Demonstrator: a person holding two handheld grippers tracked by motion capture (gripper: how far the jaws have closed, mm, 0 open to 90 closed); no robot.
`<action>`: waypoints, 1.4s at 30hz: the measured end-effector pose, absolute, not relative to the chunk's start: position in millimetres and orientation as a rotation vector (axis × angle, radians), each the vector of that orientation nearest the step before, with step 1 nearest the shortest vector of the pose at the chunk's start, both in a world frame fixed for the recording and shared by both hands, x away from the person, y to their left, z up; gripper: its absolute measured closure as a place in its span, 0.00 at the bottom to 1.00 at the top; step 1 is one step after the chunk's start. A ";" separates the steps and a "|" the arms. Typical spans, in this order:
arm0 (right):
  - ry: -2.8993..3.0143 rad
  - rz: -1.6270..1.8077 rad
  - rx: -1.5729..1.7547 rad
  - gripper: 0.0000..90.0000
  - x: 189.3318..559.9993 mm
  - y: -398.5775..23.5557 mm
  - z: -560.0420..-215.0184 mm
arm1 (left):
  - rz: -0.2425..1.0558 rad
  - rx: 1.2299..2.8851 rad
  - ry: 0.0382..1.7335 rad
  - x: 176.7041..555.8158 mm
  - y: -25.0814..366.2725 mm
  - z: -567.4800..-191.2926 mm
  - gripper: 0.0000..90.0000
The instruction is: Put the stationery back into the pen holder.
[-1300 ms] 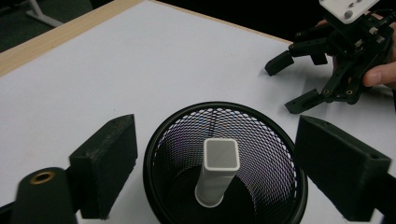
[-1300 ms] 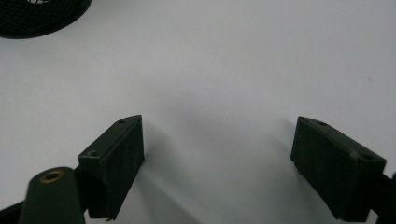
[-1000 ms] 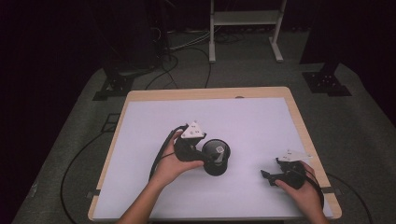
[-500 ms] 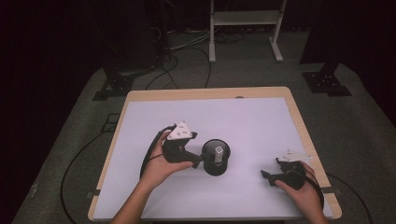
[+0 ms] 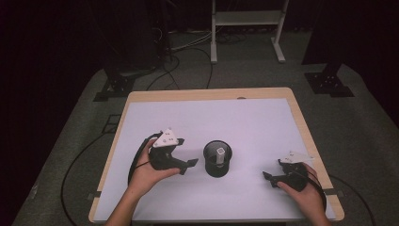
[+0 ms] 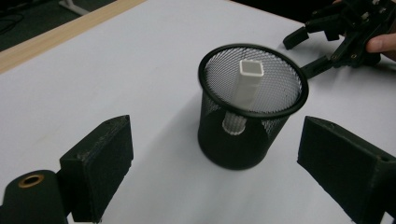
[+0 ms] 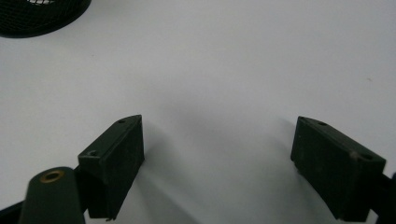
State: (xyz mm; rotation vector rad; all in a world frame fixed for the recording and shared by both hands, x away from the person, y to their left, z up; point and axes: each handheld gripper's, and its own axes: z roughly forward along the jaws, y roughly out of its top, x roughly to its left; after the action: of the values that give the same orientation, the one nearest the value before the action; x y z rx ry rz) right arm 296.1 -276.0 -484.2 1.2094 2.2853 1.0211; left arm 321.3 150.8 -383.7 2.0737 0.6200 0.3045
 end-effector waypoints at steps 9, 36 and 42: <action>2.284 1.022 1.211 0.18 296.1 -275.9 -484.2 | 0.306 2.088 0.676 313.5 176.1 -396.0 0.11; 2.284 1.022 1.210 0.18 296.1 -275.9 -484.3 | 0.354 2.173 0.808 298.5 219.6 -436.9 0.11; 2.284 1.022 1.211 0.18 296.1 -275.9 -484.3 | 0.356 2.185 0.834 296.1 227.4 -443.4 0.11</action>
State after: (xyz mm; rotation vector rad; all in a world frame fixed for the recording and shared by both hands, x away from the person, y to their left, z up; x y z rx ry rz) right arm 296.1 -275.9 -484.3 1.2108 2.2837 1.0222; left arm 296.1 227.4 -443.4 2.1850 0.8341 0.3557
